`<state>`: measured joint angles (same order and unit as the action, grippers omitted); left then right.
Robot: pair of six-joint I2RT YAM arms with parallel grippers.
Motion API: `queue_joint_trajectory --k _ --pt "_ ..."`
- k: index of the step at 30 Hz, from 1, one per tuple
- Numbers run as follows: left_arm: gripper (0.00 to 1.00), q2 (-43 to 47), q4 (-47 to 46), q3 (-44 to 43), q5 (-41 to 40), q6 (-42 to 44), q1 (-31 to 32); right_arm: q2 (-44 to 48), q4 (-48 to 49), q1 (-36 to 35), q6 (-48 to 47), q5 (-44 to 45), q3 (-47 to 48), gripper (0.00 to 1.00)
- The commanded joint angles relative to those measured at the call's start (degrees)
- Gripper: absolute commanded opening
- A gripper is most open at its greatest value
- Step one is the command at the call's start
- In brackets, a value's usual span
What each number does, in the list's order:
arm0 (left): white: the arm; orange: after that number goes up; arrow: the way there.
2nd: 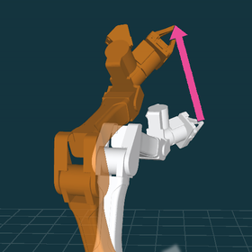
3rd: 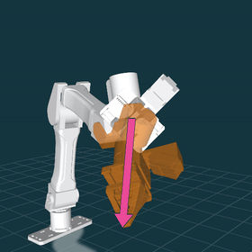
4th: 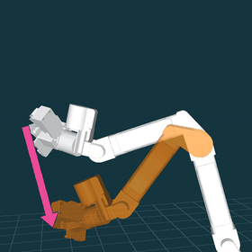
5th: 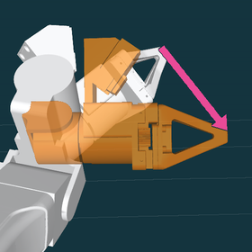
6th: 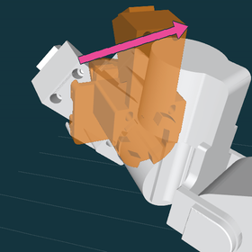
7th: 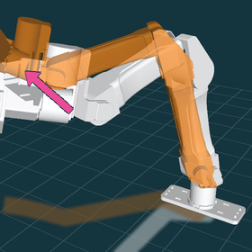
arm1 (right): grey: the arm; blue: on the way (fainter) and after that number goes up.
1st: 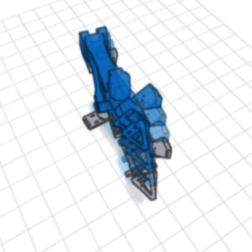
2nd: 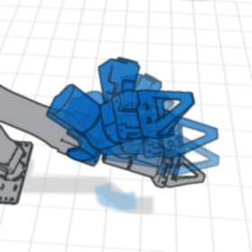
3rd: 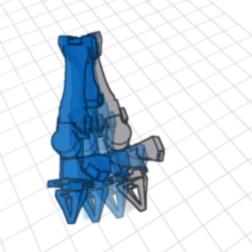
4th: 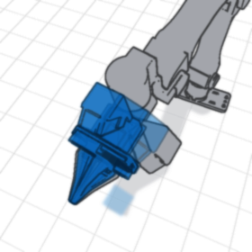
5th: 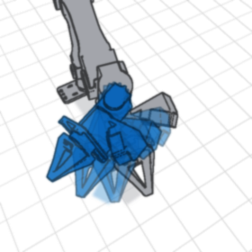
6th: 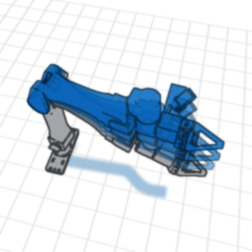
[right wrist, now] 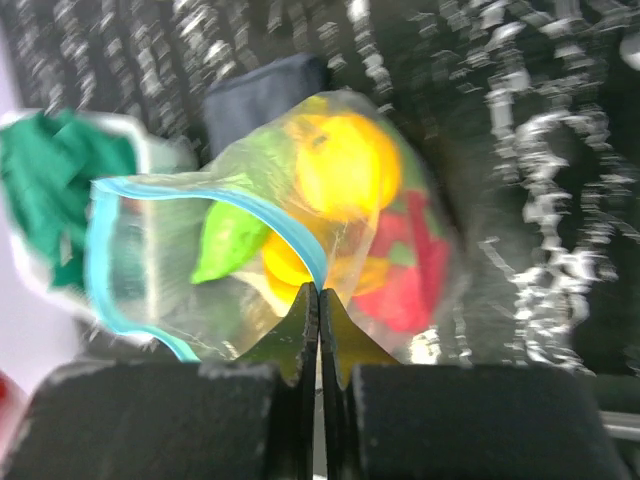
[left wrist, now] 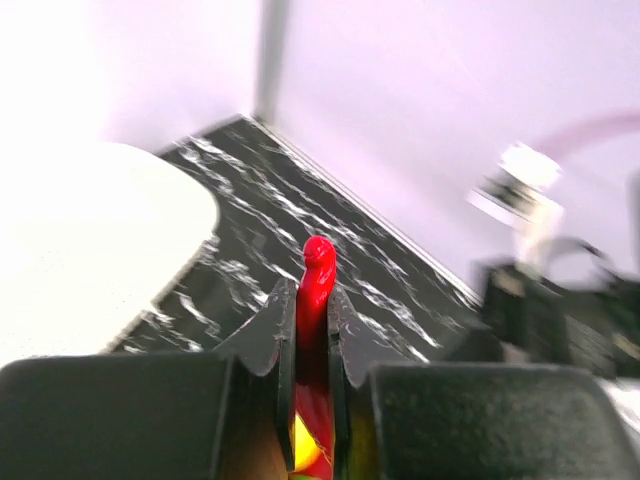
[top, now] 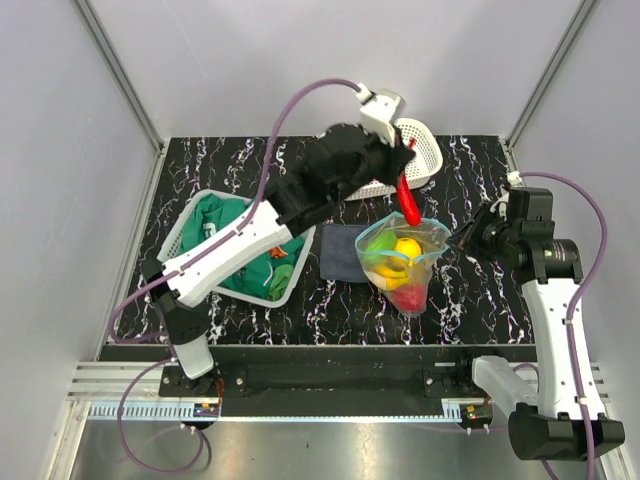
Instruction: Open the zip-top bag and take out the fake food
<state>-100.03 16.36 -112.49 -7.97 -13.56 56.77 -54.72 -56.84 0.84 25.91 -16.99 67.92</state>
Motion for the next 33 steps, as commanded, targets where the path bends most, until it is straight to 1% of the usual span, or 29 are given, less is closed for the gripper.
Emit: queue_joint_trajectory --k 1,2,3,4,5,7,8,10,11,12,13,15,16,17,18,23,24,25,26,27,28,29,30,31,32,33 --pt "0.0 -4.2 -3.79 -5.72 -7.83 -2.77 -7.19 1.63 -2.39 0.04 -1.47 12.76 5.11 0.0" --pt "0.0 -5.34 -4.23 -5.55 -9.94 -3.74 -8.77 1.28 -2.83 -0.05 -2.0 14.6 5.73 0.0" --pt "0.0 -5.87 -7.28 -4.16 -13.53 -4.45 -9.39 0.93 -3.62 0.04 -2.53 15.75 6.95 0.0" --pt "0.0 -6.49 -8.96 -3.54 -15.31 -4.63 -9.92 0.06 -4.15 -0.05 -3.14 16.72 7.48 0.0" --pt "0.0 -8.15 -11.85 -3.18 -18.8 -4.63 -10.8 -0.38 -4.59 0.04 -3.58 19.86 7.92 0.0" --pt "0.0 -10.35 -14.94 -3.27 -22.6 -3.84 -11.68 -1.09 -5.47 0.04 -4.72 22.69 9.33 0.0" --pt "0.0 -12.8 -18.96 -3.27 -25.06 -3.32 -12.12 -1.44 -5.48 0.04 -5.08 24.19 9.68 0.0" --pt "0.0 -15.62 -22.41 -4.83 -25.26 -2.08 -13.61 -2.32 -6.09 0.04 -6.22 25.43 12.05 0.0" --pt "0.0 -19.12 -23.38 -6.41 -25.17 -2.26 -14.14 -2.58 -6.09 0.04 -6.83 25.26 12.84 0.0" --pt "0.0 -21.07 -23.39 -8.17 -25.17 -2.69 -14.76 -3.19 -6.44 0.04 -7.01 25.43 14.42 0.0" --pt "0.0 -24.91 -22.96 -12.45 -25.17 -2.87 -15.63 -3.38 -6.7 0.04 -7.62 25.34 15.04 0.0" --pt "0.0 -28.28 -22.77 -15.38 -25.52 -3.92 -16.52 -3.9 -6.62 0.12 -7.98 24.64 15.57 0.0" --pt "0.0 -30.55 -23.56 -15.83 -25.69 -4.36 -17.3 -4.08 -6.62 0.04 -8.16 24.47 15.58 0.0" --pt "0.0 -31.45 -26.0 -15.22 -25.0 -5.24 -17.83 -4.17 -6.62 0.12 -8.33 23.42 15.4 0.0" --pt "0.0 -32.15 -26.46 -15.22 -24.82 -5.94 -18.19 -4.6 -6.62 0.04 -8.33 23.15 14.88 0.0" --pt "0.0 -36.55 -25.59 -14.43 -25.17 -11.21 -20.65 -4.7 -5.48 0.04 -8.42 21.92 13.29 0.0" --pt "0.02 -36.99 -25.24 -14.43 -24.82 -12.18 -20.91 -4.87 -5.3 0.04 -8.33 21.65 13.12 0.0" --pt "0.08 -38.04 -24.63 -14.43 -23.86 -12.97 -21.61 -5.05 -5.21 0.04 -8.33 21.3 13.03 0.0" --pt "0.1 -38.48 -24.62 -14.43 -23.33 -13.94 -21.79 -5.57 -4.95 0.12 -8.33 21.13 12.94 0.0" --pt "0.14 -39.36 -24.62 -14.69 -22.8 -14.03 -22.14 -5.75 -4.77 0.04 -8.51 20.69 12.85 0.0" --pt "0.3 -39.8 -24.19 -15.04 -21.4 -13.77 -22.23 -6.1 -4.77 0.12 -8.6 20.08 12.85 0.0" --pt "0.4 -40.15 -23.57 -15.65 -20.69 -13.51 -22.23 -6.62 -4.69 0.04 -8.86 19.72 12.94 0.0" --pt "0.54 -40.24 -22.96 -16.27 -19.73 -13.07 -22.23 -6.8 -4.68 0.04 -8.95 19.46 12.94 0.0" --pt "0.66 -40.07 -22.26 -16.27 -16.85 -11.59 -22.23 -6.89 -4.6 0.12 -8.95 19.11 12.76 0.0" --pt "0.8 -39.72 -21.47 -16.36 -15.77 -11.05 -22.23 -6.89 -4.42 0.04 -9.38 18.93 12.5 0.0" --pt "0.86 -38.76 -20.67 -16.36 -14.55 -10.7 -22.23 -6.89 -4.42 0.12 -9.47 18.58 12.15 0.0"
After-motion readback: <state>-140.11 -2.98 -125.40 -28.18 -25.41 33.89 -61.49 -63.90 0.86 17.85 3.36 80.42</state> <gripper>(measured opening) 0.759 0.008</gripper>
